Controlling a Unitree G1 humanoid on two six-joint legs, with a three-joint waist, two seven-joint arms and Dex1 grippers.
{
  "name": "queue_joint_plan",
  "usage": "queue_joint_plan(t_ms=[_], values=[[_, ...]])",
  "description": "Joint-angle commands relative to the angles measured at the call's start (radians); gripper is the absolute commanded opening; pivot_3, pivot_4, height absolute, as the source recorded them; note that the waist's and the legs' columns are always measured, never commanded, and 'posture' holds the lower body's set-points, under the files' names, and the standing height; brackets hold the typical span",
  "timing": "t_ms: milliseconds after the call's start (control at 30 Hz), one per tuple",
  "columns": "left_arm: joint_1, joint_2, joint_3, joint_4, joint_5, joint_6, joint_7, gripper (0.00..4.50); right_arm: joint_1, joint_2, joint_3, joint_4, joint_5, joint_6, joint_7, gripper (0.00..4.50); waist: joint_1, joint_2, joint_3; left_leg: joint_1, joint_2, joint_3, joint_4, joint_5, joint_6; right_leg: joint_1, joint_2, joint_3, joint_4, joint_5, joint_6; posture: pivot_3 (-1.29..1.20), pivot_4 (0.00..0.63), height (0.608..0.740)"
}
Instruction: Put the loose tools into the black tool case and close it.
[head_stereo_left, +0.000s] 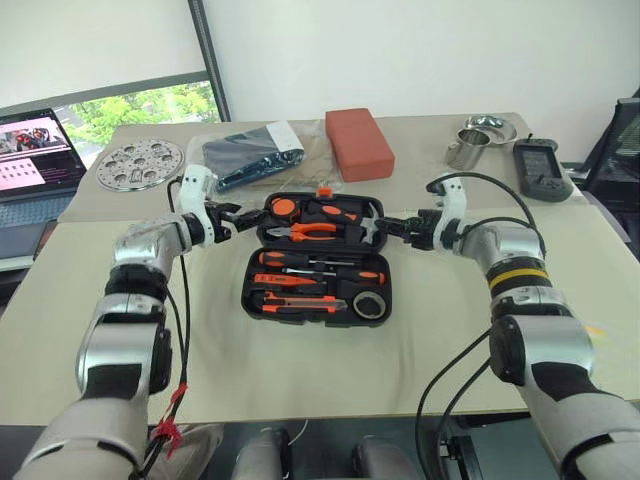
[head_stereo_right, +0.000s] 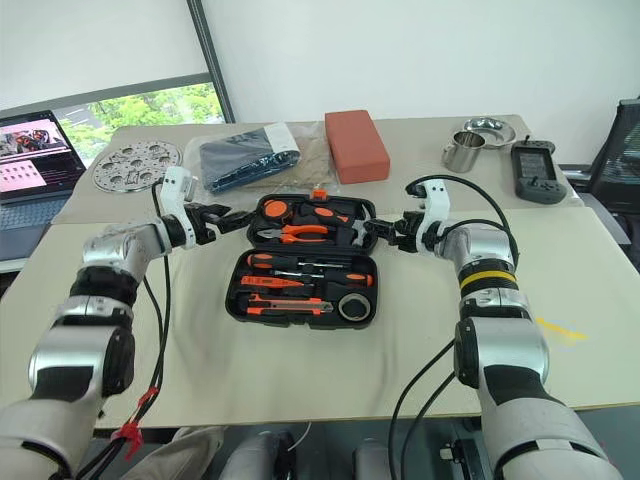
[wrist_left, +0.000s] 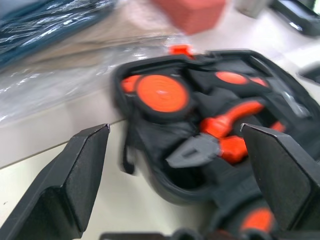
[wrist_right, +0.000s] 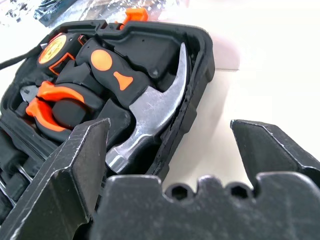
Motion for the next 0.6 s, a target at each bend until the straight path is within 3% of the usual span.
queue_joint_plan(t_ms=[33, 333, 600], values=[[-0.037, 0.006, 0.019, 0.086, 0.037, -0.034, 0.024, 4.50, -0.019, 0.007, 0.024, 0.006, -0.019, -0.014, 0.027, 3.09, -0.002, 0.000, 0.000, 0.000, 0.000, 0.000, 0.000, 0.000, 0.000, 0.000, 0.000, 0.000, 0.000, 0.000, 0.000, 0.00, 0.150, 0.740], [-0.050, -0.002, 0.049, 0.161, 0.068, -0.051, 0.043, 4.50, -0.010, 0.025, 0.030, 0.005, -0.032, -0.057, 0.026, 0.03, -0.007, 0.000, 0.000, -0.001, 0.000, 0.001, 0.000, 0.001, -0.002, -0.001, 0.000, -0.002, 0.001, 0.000, 0.000, 0.00, 0.150, 0.740], [-0.083, -0.056, 0.074, 0.203, 0.091, -0.070, 0.071, 4.50, 0.021, 0.025, 0.068, -0.049, -0.046, -0.067, 0.077, 0.03, -0.015, 0.000, 0.000, -0.001, 0.000, 0.001, 0.000, 0.001, -0.002, -0.001, 0.000, -0.003, 0.001, 0.000, 0.000, 0.00, 0.150, 0.740]])
